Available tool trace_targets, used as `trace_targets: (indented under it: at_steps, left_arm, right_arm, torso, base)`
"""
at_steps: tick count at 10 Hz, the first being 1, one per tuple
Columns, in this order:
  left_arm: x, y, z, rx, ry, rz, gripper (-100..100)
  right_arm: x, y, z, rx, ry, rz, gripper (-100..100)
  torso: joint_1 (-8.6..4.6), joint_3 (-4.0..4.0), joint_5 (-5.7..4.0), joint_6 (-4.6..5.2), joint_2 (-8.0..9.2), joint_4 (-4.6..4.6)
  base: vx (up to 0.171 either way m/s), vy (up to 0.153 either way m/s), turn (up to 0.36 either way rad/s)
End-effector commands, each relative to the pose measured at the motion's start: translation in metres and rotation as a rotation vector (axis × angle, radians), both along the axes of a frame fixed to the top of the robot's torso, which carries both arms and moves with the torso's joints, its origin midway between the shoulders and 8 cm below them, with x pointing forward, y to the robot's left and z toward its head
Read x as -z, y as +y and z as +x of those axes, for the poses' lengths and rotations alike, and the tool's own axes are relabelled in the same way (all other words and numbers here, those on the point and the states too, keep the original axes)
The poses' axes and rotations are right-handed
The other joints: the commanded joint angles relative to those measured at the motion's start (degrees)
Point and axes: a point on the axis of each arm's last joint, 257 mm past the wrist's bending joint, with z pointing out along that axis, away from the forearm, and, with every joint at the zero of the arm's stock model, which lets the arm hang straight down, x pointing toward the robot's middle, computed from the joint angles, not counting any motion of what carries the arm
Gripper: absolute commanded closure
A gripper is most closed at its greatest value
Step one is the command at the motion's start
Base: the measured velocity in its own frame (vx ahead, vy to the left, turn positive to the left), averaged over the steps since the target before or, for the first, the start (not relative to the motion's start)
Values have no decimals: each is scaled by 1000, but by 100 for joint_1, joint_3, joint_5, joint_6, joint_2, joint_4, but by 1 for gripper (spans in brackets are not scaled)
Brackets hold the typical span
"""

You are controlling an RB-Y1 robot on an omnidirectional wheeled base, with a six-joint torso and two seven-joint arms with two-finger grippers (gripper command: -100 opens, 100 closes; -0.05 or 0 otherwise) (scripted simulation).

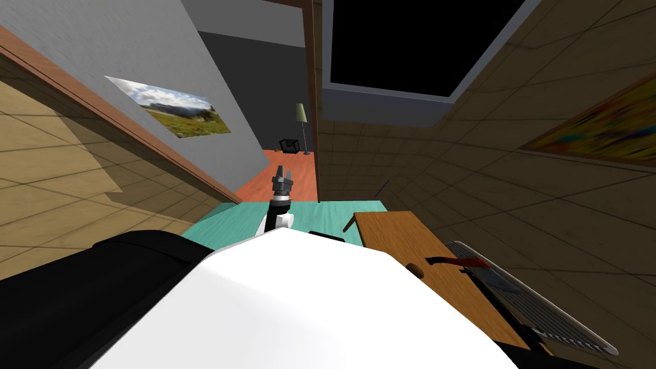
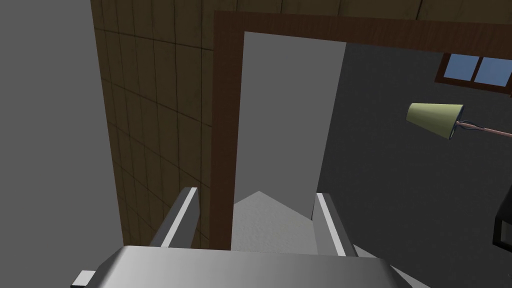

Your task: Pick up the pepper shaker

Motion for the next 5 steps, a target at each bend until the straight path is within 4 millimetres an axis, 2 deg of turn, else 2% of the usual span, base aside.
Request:
trace_targets:
  at_steps: [1, 2, 4, 5]
  left_arm:
    - [0, 0, 0, 0, 0, 0, 0]
    - [0, 0, 0, 0, 0, 0, 0]
    - [0, 0, 0, 0, 0, 0, 0]
    - [0, 0, 0, 0, 0, 0, 0]
  right_arm:
    - [0, 0, 0, 0, 0, 0, 0]
    - [-8, -7, 1, -6, 2, 0, 100]
    - [-17, -13, 3, -11, 4, 0, 100]
    - [-14, -11, 3, -10, 3, -1, 100]
  torso:
    - [0, 0, 0, 0, 0, 0]
    - [0, 0, 0, 0, 0, 0]
    - [34, -6, 7, 2, -10, -3]
    - [36, -6, 10, 2, -9, -3]
  base:
    - [0, 0, 0]
    - [27, 54, -57]
    - [22, 84, -52]
    - [7, 33, -9]
